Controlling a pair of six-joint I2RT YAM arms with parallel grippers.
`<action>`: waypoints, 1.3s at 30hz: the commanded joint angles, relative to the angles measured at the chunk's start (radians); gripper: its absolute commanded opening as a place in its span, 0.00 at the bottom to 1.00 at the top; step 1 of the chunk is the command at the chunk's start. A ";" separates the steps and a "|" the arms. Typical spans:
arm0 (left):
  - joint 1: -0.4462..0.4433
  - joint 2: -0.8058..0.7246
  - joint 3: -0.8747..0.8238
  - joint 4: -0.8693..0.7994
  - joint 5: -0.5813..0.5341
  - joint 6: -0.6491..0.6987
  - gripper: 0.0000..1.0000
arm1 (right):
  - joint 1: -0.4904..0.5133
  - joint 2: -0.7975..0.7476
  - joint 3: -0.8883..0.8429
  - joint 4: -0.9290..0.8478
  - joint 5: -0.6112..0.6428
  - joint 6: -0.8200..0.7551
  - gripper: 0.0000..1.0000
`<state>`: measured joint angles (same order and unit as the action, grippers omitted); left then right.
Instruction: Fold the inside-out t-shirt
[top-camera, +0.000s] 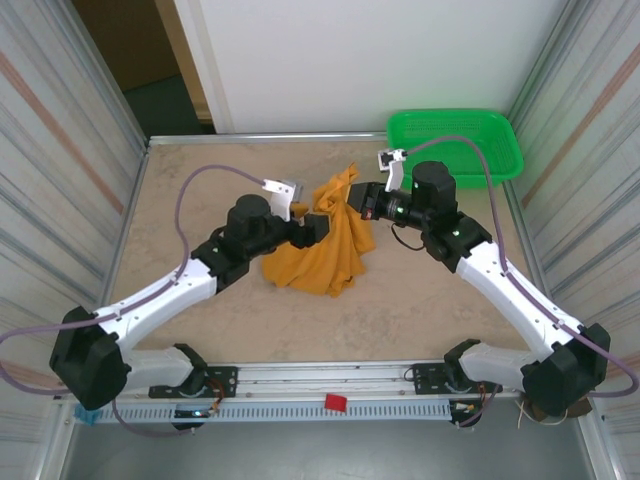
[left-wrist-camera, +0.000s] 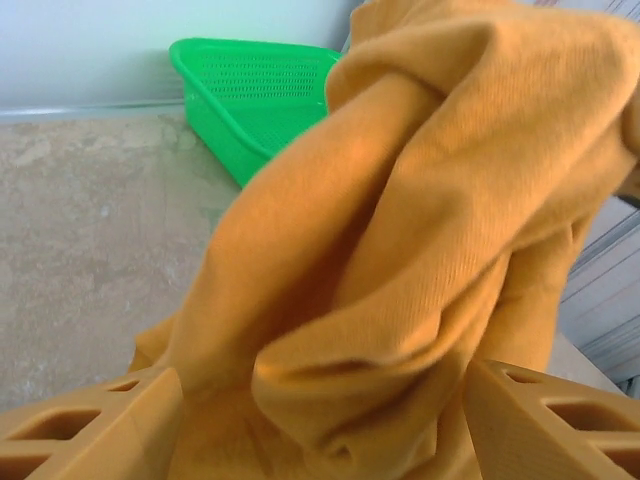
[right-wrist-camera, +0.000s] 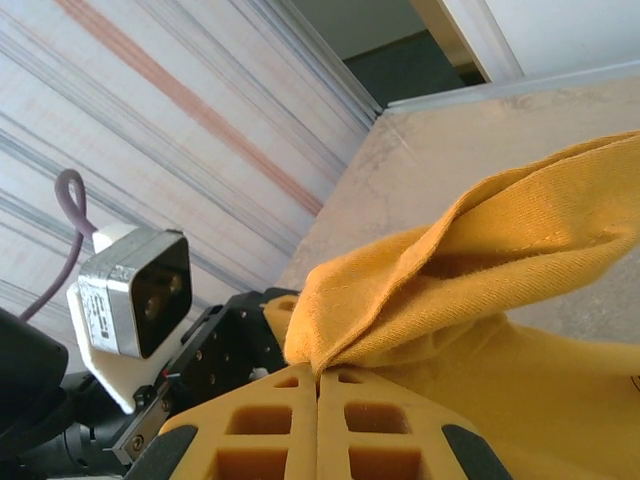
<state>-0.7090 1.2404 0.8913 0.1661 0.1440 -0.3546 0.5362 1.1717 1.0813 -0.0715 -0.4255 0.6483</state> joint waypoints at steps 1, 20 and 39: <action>0.005 0.027 0.059 0.069 -0.015 0.053 0.74 | 0.005 -0.025 -0.007 -0.009 -0.025 0.022 0.00; 0.206 0.108 -0.034 0.592 0.532 -0.611 0.00 | 0.025 -0.020 -0.175 0.039 0.101 -0.014 0.70; 0.281 0.211 -0.082 1.020 0.801 -0.807 0.00 | -0.114 -0.060 -0.057 -0.086 0.010 -0.026 0.73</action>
<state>-0.4263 1.4845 0.8093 1.1572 0.8814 -1.1969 0.4530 1.1175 0.9516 -0.1543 -0.3466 0.6212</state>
